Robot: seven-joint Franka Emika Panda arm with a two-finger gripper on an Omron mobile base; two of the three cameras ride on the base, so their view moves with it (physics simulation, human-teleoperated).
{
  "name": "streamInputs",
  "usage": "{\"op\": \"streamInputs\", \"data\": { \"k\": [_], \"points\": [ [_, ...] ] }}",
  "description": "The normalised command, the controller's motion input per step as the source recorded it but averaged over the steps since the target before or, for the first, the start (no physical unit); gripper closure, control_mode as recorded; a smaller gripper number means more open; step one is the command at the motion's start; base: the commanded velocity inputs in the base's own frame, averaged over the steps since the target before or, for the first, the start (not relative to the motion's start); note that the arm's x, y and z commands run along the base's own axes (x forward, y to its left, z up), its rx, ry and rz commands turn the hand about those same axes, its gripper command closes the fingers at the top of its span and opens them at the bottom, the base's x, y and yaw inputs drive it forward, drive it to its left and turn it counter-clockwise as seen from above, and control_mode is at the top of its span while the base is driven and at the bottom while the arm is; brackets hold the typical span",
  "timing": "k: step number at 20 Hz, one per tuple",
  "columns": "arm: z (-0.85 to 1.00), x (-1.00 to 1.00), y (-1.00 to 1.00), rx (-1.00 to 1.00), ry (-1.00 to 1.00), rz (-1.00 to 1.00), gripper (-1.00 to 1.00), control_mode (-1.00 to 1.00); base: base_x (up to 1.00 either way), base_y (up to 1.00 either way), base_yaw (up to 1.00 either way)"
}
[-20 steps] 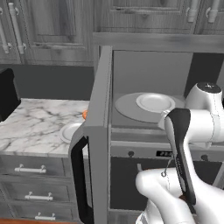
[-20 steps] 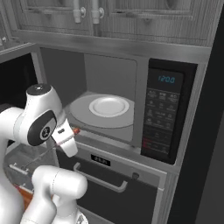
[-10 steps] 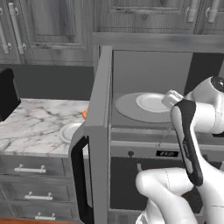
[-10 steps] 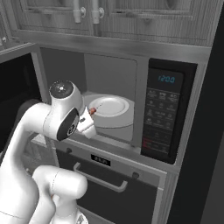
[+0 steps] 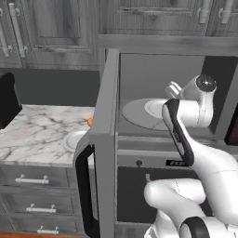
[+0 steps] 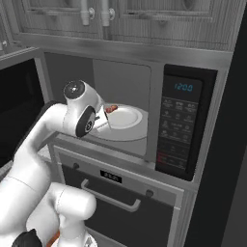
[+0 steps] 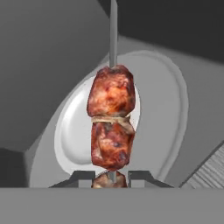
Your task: Pick the kebab skewer from the counter and place it in the microwave.
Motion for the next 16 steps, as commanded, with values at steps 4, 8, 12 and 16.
{"op": "streamInputs", "data": {
  "k": [4, 8, 12, 16],
  "points": [
    [-0.16, 0.75, -0.31, 0.00, 0.04, -0.14, 1.00, -1.00, 0.00, 0.00, 0.00],
    [-0.24, 0.61, -0.50, 0.02, 0.01, 0.00, 1.00, -1.00, 0.00, 0.00, 0.00],
    [-0.08, 0.88, -0.48, 0.08, 0.12, 0.00, 1.00, -1.00, 0.00, 0.00, 0.00],
    [-0.19, 0.64, 0.00, 0.07, 0.18, 0.00, 1.00, -1.00, 0.00, 0.00, 0.00]
  ]
}}
